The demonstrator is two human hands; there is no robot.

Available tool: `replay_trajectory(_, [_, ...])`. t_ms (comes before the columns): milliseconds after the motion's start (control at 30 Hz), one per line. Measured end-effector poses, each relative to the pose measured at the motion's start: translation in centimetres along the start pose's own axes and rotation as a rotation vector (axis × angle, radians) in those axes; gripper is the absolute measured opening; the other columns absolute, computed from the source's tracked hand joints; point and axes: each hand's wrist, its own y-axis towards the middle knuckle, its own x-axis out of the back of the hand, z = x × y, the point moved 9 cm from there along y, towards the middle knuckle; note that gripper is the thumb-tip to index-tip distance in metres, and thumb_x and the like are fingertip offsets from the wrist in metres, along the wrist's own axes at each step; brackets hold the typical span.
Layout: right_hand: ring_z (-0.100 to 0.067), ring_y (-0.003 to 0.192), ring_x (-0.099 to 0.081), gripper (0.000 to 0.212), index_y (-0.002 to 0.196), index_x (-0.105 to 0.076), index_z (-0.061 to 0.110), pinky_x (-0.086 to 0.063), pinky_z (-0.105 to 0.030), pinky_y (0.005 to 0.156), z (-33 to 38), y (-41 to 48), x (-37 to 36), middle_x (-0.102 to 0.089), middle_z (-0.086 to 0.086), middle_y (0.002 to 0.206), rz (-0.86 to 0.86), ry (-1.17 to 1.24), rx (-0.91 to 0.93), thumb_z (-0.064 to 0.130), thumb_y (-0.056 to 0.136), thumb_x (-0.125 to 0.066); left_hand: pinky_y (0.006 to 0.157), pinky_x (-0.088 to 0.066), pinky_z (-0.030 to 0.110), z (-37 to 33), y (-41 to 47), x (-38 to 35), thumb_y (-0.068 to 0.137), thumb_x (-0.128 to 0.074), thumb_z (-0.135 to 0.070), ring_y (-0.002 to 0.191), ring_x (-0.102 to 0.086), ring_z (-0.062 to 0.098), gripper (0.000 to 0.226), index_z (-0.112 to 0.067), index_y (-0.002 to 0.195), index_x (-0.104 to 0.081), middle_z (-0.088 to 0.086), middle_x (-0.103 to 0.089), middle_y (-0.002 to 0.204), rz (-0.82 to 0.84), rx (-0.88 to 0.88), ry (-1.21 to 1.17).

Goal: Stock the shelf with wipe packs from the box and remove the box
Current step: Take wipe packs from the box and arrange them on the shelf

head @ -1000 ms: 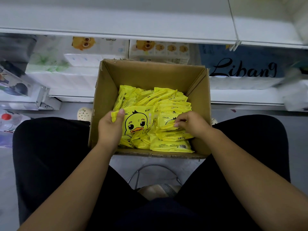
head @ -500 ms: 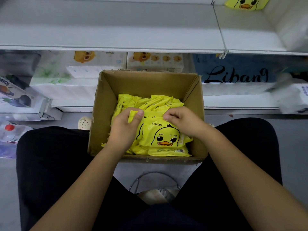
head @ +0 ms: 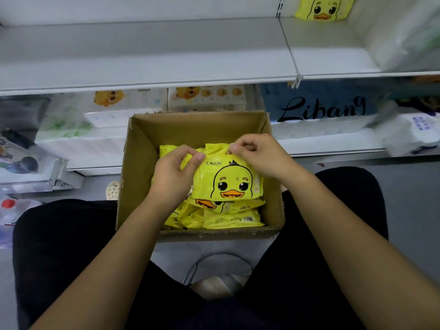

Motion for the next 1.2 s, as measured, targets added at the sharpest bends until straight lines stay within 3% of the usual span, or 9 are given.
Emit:
replay_trajectory(167, [-0.010,0.106,-0.068,0.035,0.104,-0.074,0.028,-0.051,-0.038,0.098,-3.5,-0.9,3.3,-0.075,0.009,0.105,-0.176,0.251,-0.184,0.058,0.094,-0.057,0.055,-0.036,0.015,-0.9,1.2,0.5,0.100,-0.061,-0.034,0.061,-0.047,-0.002,0.021,-0.018,0.086,-0.064,-0.011,-0.056,0.070,-0.062,0.006,-0.164])
replay_trajectory(367, [-0.029,0.103,-0.069,0.025,0.078,-0.076,0.027,-0.050,-0.057,0.102,-4.6,-2.3,4.5,-0.077,-0.006,0.095,-0.366,0.511,-0.235,0.049,0.088,-0.071,0.050,-0.031,0.022,-1.5,1.4,0.1,0.101,-0.058,-0.042,0.052,-0.035,0.002,0.030,-0.018,0.082,-0.061,-0.010,-0.044,0.059,-0.076,0.021,-0.231])
replay_trajectory(500, [-0.026,0.079,-0.063,0.026,0.079,-0.071,0.018,-0.057,-0.053,0.083,-2.8,-2.2,6.6,-0.072,-0.018,0.086,-0.491,0.547,-0.172,0.041,0.091,-0.071,0.053,-0.028,0.028,-1.8,2.0,0.0,0.101,-0.057,-0.044,0.050,-0.033,0.005,0.034,-0.017,0.081,-0.062,-0.001,-0.041,0.059,-0.106,0.071,-0.266])
replay_trajectory(667, [-0.009,0.053,-0.046,0.026,0.078,-0.063,0.019,-0.041,-0.022,0.047,-1.5,-1.9,10.5,-0.053,0.001,0.064,-0.671,0.530,-0.135,0.037,0.097,-0.065,0.070,-0.050,0.035,-3.6,3.9,-0.9,0.100,-0.060,-0.047,0.073,-0.060,0.017,0.032,-0.020,0.091,-0.073,0.000,-0.070,0.081,-0.093,0.145,-0.455])
replay_trajectory(733, [-0.009,0.051,-0.044,0.025,0.079,-0.063,0.020,-0.040,-0.019,0.042,-1.0,-1.6,12.0,-0.049,0.001,0.065,-0.695,0.510,-0.125,0.037,0.098,-0.064,0.071,-0.055,0.030,-4.8,4.1,-1.5,0.102,-0.055,-0.046,0.078,-0.068,0.013,0.032,-0.022,0.095,-0.075,-0.003,-0.076,0.088,-0.038,0.135,-0.449])
replay_trajectory(867, [-0.004,0.044,-0.044,0.022,0.081,-0.064,0.018,-0.036,-0.017,0.040,-0.1,-0.5,14.5,-0.050,0.002,0.064,-0.691,0.515,-0.087,0.034,0.096,-0.067,0.065,-0.044,0.030,-7.0,4.6,-2.9,0.097,-0.051,-0.060,0.069,-0.055,0.014,0.048,-0.019,0.086,-0.071,-0.003,-0.066,0.075,0.039,0.079,-0.296])
replay_trajectory(967, [-0.009,0.053,-0.051,0.024,0.080,-0.067,0.018,-0.043,-0.021,0.048,-0.6,0.5,15.8,-0.055,-0.001,0.067,-0.723,0.586,-0.082,0.038,0.094,-0.070,0.067,-0.054,0.037,-8.8,5.6,-4.6,0.095,-0.063,-0.051,0.067,-0.067,0.019,0.035,-0.017,0.093,-0.073,-0.001,-0.075,0.080,0.113,0.080,-0.362])
replay_trajectory(1067, [-0.023,0.073,-0.067,0.037,0.081,-0.068,0.015,-0.055,-0.038,0.069,-1.8,1.7,16.7,-0.070,-0.007,0.081,-0.696,0.784,-0.136,0.049,0.094,-0.065,0.069,-0.059,0.037,-10.2,7.6,-5.4,0.095,-0.068,-0.040,0.074,-0.073,0.020,0.028,-0.012,0.099,-0.072,0.000,-0.079,0.086,0.093,0.069,-0.442])
replay_trajectory(1200, [-0.027,0.090,-0.075,0.049,0.105,-0.068,0.004,-0.060,-0.038,0.075,-1.8,3.2,17.8,-0.077,-0.015,0.100,-0.584,0.969,-0.064,0.048,0.103,-0.047,0.068,-0.049,0.041,-11.5,11.8,-5.2,0.075,-0.069,-0.071,0.070,-0.053,0.019,0.031,-0.041,0.079,-0.065,0.003,-0.062,0.079,-0.039,0.046,-0.382])
